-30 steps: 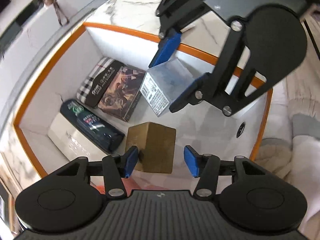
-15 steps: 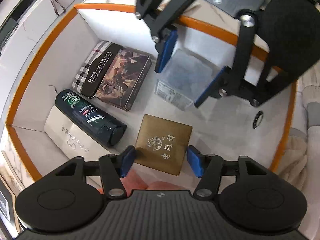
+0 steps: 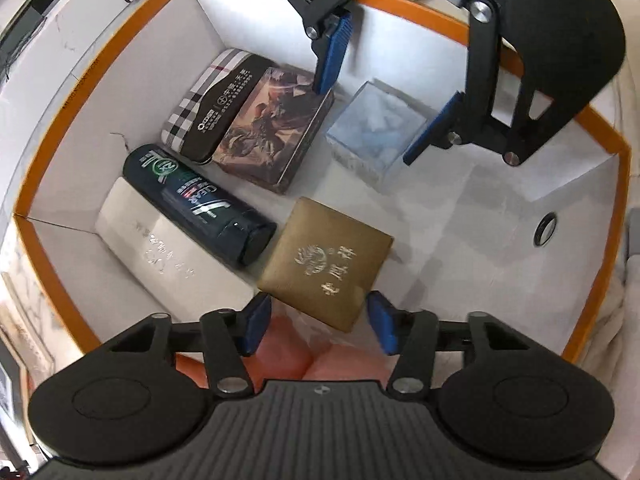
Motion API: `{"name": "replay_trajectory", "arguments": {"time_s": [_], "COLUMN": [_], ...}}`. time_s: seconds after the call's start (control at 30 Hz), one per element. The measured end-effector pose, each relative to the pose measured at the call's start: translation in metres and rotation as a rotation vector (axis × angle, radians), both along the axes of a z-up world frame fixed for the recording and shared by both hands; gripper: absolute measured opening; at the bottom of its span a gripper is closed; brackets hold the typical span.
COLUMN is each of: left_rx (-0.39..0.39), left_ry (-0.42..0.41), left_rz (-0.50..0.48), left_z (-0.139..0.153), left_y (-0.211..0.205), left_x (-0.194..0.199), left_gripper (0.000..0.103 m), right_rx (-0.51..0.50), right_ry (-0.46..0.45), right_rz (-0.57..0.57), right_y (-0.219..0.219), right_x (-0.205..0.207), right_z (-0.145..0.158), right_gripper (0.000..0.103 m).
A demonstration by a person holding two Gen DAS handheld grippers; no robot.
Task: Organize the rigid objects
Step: 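Open the left gripper off the brown box while the right gripper sets the cube beside it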
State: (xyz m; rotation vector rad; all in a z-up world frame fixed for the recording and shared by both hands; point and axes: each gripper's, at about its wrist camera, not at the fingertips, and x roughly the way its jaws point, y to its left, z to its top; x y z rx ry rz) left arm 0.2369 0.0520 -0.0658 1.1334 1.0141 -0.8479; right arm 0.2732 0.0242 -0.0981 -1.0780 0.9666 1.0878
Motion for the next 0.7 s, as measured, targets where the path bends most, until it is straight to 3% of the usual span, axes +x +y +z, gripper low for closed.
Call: {"name": "replay_trajectory", "arguments": {"time_s": [0.13, 0.3, 0.43, 0.53, 0.6, 0.7], "left_rx": [-0.037, -0.102, -0.109, -0.138, -0.155, -0.156], "left_ry": [0.005, 0.053, 0.017, 0.036, 0.056, 0.033], "left_rz": [0.023, 0.085, 0.087, 0.149, 0.202, 0.207], "left_z": [0.001, 0.003, 0.001, 0.003, 0.004, 0.001], "left_y": [-0.004, -0.01, -0.013, -0.011, -0.01, -0.009], "left_x": [0.003, 0.007, 0.005, 0.012, 0.018, 0.014], "left_gripper": [0.04, 0.038, 0.038, 0.038, 0.039, 0.04], "right_rx": [-0.012, -0.029, -0.054, -0.061, -0.073, -0.073], "right_ry": [0.033, 0.02, 0.004, -0.012, -0.069, -0.06], "right_rz": [0.025, 0.066, 0.093, 0.09, 0.094, 0.082], "right_y": [-0.001, -0.003, -0.003, -0.002, -0.001, -0.001], "right_x": [-0.004, -0.005, -0.004, 0.0, 0.001, 0.002], "right_z": [0.004, 0.004, 0.003, 0.004, 0.002, 0.003], "right_gripper": [0.048, 0.046, 0.045, 0.04, 0.04, 0.039]}}
